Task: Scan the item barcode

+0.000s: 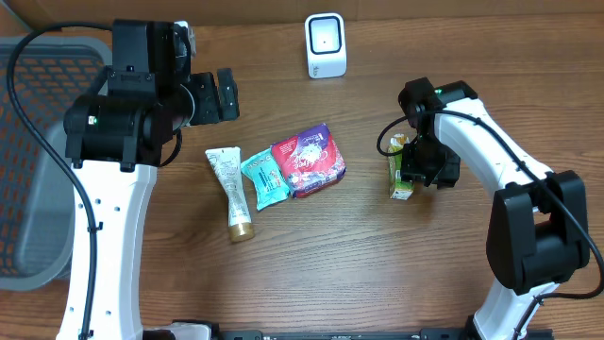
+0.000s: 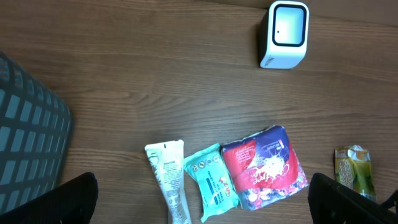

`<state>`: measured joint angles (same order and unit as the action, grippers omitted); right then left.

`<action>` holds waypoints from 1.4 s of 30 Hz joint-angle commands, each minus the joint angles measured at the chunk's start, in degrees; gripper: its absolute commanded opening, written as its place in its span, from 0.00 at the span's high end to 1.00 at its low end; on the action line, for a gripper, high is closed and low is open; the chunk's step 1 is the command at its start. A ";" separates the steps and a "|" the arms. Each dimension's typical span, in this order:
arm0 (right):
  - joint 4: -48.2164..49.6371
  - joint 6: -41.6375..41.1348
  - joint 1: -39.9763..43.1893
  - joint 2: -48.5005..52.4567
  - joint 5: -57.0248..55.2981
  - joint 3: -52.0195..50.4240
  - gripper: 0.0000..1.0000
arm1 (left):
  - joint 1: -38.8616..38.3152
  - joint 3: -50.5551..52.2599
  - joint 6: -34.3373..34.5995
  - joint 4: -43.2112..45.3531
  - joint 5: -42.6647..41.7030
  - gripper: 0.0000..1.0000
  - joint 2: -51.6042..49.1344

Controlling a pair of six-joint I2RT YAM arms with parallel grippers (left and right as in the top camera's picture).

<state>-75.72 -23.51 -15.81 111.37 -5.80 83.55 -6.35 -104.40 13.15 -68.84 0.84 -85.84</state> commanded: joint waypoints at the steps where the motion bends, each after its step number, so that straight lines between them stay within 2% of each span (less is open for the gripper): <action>1: 1.95 -0.70 -0.59 -1.36 0.02 -2.86 0.48 | -0.07 -0.81 -0.74 0.02 -0.39 0.00 -0.42; 14: 10.67 1.49 -6.45 -1.38 14.95 -4.13 0.46 | -0.07 -0.81 -0.72 0.02 -0.39 0.00 -0.42; 18: 12.90 4.39 -7.06 -1.40 12.20 -1.05 0.43 | -0.07 -0.81 -0.74 0.02 -0.39 0.00 -0.42; 23: 9.42 8.13 -4.04 -1.88 4.98 7.39 0.40 | -0.07 -0.81 -0.74 0.02 -0.39 0.00 -0.42; 26: 10.58 11.17 -1.46 -1.97 3.37 10.97 0.40 | -0.07 -0.81 -0.74 0.02 -0.39 0.01 -0.42; 33: 16.96 11.61 4.00 0.39 5.14 10.60 0.39 | -0.07 -0.81 -0.74 0.02 -0.39 0.00 -0.42; 42: 18.62 11.58 4.26 7.45 6.99 10.58 0.39 | -0.07 -0.81 -0.74 0.02 -0.39 0.00 -0.42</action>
<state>-57.43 -12.32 -11.29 115.96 0.30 93.78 -6.35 -104.40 13.15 -68.84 0.84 -85.84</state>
